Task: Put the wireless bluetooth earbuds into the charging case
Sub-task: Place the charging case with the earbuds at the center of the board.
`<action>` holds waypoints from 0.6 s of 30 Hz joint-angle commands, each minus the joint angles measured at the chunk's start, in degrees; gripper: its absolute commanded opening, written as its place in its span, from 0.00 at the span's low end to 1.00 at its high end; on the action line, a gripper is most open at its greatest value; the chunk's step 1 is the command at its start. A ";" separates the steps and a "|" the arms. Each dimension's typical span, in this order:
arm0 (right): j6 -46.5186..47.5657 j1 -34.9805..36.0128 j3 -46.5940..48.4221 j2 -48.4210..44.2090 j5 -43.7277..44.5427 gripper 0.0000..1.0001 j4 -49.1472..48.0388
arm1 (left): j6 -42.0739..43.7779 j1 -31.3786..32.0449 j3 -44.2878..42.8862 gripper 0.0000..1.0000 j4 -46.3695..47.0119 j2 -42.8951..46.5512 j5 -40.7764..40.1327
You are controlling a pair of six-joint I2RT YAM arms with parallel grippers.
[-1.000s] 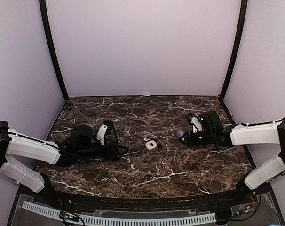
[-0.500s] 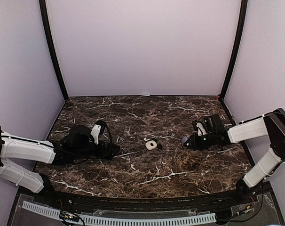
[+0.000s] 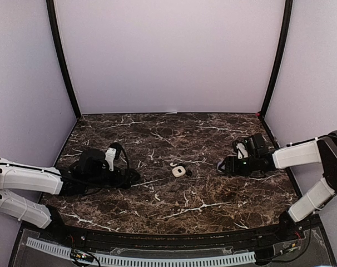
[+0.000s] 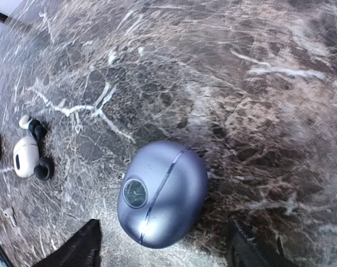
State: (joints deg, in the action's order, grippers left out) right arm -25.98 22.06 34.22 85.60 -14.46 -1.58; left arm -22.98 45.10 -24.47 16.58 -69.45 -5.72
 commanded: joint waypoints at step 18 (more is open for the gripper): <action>4.95 10.34 6.42 -8.83 17.88 0.90 5.55 | -1.23 -0.80 -2.13 0.99 -8.36 2.66 -5.37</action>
State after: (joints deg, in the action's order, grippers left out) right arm -22.81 29.08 37.65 76.82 -0.64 4.49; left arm -23.70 44.73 -25.41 9.56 -67.37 -9.52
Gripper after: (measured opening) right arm 0.916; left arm 0.991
